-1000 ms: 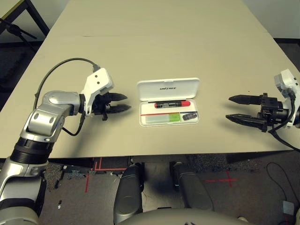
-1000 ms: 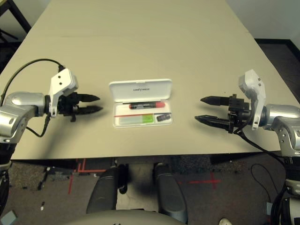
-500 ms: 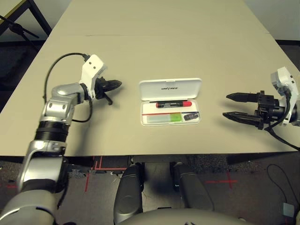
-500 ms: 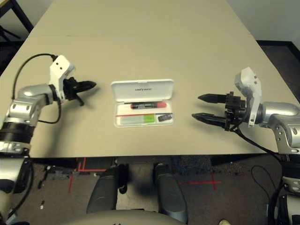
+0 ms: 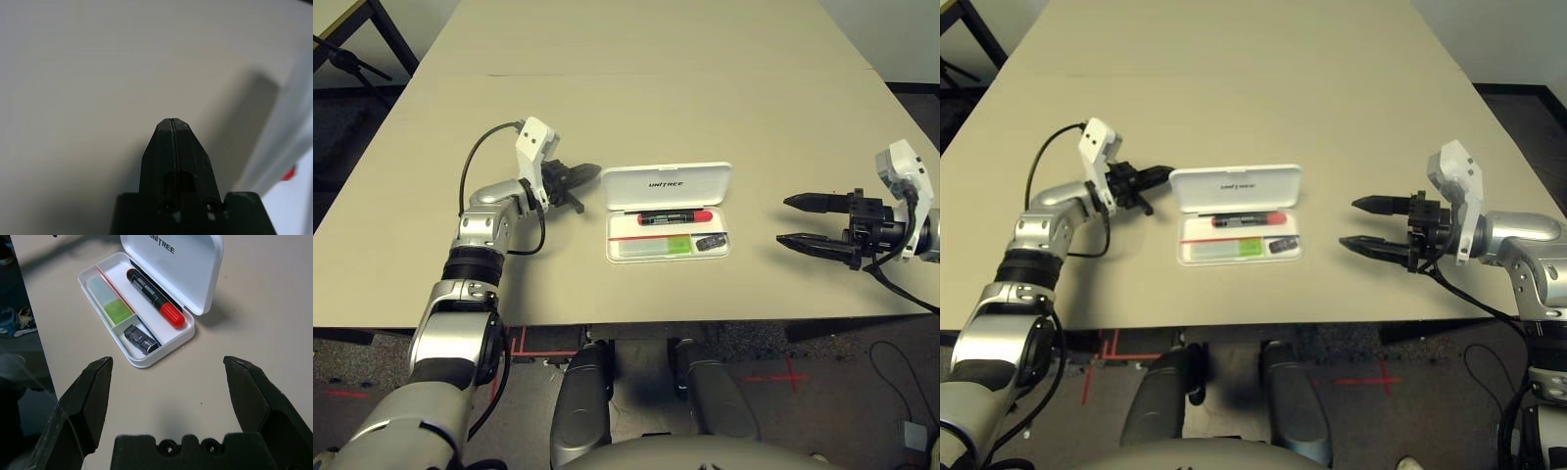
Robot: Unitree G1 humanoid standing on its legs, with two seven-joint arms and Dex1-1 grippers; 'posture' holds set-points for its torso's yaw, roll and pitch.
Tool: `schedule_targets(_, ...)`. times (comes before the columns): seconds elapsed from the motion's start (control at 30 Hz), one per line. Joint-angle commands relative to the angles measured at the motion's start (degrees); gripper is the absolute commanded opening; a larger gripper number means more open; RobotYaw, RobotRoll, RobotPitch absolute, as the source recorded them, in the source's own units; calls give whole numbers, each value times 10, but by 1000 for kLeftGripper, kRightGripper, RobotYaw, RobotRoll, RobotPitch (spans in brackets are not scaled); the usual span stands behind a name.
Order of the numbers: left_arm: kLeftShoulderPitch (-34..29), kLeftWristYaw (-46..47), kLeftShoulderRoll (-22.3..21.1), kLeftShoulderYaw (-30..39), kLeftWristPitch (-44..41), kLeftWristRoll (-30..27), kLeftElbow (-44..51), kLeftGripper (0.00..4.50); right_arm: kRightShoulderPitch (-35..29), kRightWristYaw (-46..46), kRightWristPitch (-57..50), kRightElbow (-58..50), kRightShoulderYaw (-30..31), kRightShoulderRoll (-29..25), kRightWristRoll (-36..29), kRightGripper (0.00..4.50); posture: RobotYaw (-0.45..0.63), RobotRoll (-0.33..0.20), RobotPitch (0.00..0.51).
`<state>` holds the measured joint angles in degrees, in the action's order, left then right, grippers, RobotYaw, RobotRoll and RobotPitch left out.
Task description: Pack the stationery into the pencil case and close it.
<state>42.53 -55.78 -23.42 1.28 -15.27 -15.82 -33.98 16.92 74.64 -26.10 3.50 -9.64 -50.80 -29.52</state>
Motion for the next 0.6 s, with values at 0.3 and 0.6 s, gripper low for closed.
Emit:
schedule_targets(0.3,-60,-107,-9,-43,-122,-61,180,24,-2,8,4,-2,12,-7,10,4500,-86,0,191)
schedule_targets(0.6,-94,-137,-24,-107,-174,-63,270,24,11,12,15,15,32,-4,21,4500,-75,0,192)
